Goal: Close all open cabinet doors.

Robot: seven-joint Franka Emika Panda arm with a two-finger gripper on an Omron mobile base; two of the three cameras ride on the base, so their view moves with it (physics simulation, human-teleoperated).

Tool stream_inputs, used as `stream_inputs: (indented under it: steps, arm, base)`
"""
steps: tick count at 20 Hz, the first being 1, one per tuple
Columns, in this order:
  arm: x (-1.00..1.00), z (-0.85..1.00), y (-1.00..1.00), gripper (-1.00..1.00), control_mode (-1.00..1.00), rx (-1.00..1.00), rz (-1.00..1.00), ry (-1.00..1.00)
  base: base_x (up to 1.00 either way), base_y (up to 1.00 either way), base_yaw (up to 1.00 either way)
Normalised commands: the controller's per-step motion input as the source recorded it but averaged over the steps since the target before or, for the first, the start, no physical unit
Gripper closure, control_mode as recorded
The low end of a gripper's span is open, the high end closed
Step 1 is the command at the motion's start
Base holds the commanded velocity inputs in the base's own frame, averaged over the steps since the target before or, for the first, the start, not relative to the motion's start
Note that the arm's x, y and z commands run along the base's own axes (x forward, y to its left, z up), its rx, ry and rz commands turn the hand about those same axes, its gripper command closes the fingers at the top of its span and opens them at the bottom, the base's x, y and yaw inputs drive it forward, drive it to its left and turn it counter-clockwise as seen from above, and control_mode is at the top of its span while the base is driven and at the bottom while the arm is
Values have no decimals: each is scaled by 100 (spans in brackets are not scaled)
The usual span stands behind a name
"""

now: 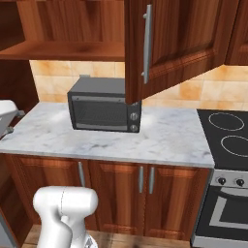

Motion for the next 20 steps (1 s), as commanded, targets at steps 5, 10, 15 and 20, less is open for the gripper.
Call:
stream_inputs:
  steps: [5, 10, 15, 20]
  arm:
    - [0, 0, 0, -100, 100, 0, 0, 0]
    - [0, 0, 0, -100, 100, 0, 0, 0]
    - [0, -2, 0, -100, -100, 0, 0, 2]
    - [0, -11, 0, -100, -100, 0, 0, 8]
  base:
    - [6, 0, 0]
    - [0, 0, 0]
    - [0, 0, 0]
    - [0, 0, 0]
